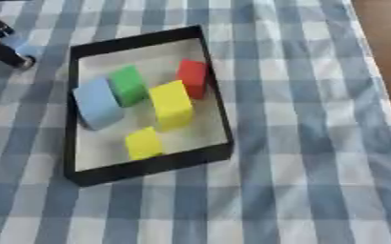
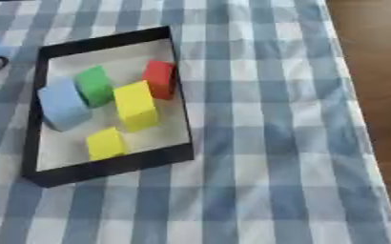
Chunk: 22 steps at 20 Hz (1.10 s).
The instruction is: Pick up objects on the table and place them in the box.
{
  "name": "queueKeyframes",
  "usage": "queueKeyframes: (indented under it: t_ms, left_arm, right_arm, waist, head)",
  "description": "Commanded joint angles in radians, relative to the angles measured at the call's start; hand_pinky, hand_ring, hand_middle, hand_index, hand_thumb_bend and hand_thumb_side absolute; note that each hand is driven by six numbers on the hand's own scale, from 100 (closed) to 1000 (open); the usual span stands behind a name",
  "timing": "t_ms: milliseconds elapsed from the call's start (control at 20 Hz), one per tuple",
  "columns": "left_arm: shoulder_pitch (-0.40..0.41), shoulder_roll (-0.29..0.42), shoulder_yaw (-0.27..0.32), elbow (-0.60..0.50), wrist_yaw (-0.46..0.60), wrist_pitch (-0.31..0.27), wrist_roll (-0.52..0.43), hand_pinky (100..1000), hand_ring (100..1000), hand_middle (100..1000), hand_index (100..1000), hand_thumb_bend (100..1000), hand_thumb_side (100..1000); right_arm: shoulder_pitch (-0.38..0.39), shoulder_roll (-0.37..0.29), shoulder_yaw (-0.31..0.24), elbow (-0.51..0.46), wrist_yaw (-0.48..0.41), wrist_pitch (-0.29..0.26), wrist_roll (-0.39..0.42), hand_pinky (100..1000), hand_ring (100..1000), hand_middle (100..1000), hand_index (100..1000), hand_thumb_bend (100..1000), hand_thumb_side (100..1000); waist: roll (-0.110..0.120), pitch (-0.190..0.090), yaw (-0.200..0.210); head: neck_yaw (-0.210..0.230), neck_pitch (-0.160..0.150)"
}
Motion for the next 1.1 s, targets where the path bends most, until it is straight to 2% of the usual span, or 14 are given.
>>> queueKeyframes:
  t_ms: [50, 250, 450, 750, 1100]
  left_arm:
    - [-0.023, 0.029, 0.012, -0.024, 0.008, 0.007, 0.009, 738, 718, 605, 692, 262, 100]
    - [-0.030, 0.044, 0.004, -0.087, 0.017, 0.000, 0.017, 725, 706, 594, 682, 232, 100]
    - [-0.030, 0.058, -0.018, -0.208, 0.046, -0.020, 0.005, 718, 699, 588, 676, 217, 100]
    - [-0.006, 0.085, -0.070, -0.456, 0.094, -0.047, -0.032, 715, 691, 583, 671, 210, 100]
    - [0.049, 0.134, -0.182, -0.792, 0.218, -0.064, -0.096, 714, 685, 584, 671, 209, 100]
  right_arm:
    - [-0.005, -0.017, -0.006, -0.018, 0.008, 0.000, 0.001, 949, 726, 719, 835, 100, 538]
    - [0.000, -0.020, -0.008, -0.018, 0.005, -0.002, 0.000, 949, 726, 719, 835, 100, 537]
    - [0.002, -0.025, -0.007, -0.018, -0.002, -0.005, 0.001, 949, 726, 720, 835, 100, 536]
    - [0.008, -0.029, -0.008, -0.018, -0.008, -0.004, 0.001, 949, 727, 720, 836, 100, 536]
    - [0.006, -0.036, -0.007, -0.018, -0.019, -0.005, 0.004, 949, 728, 720, 836, 100, 536]
  waist:
    - [0.009, -0.004, 0.000]
    - [0.006, -0.012, 0.008]
    - [0.004, -0.022, 0.014]
    - [0.006, -0.034, 0.021]
    - [0.008, -0.047, 0.024]
  head:
    - [-0.002, -0.005]
    - [-0.019, 0.002]
    - [-0.037, 0.008]
    - [-0.047, 0.009]
    - [-0.047, 0.007]
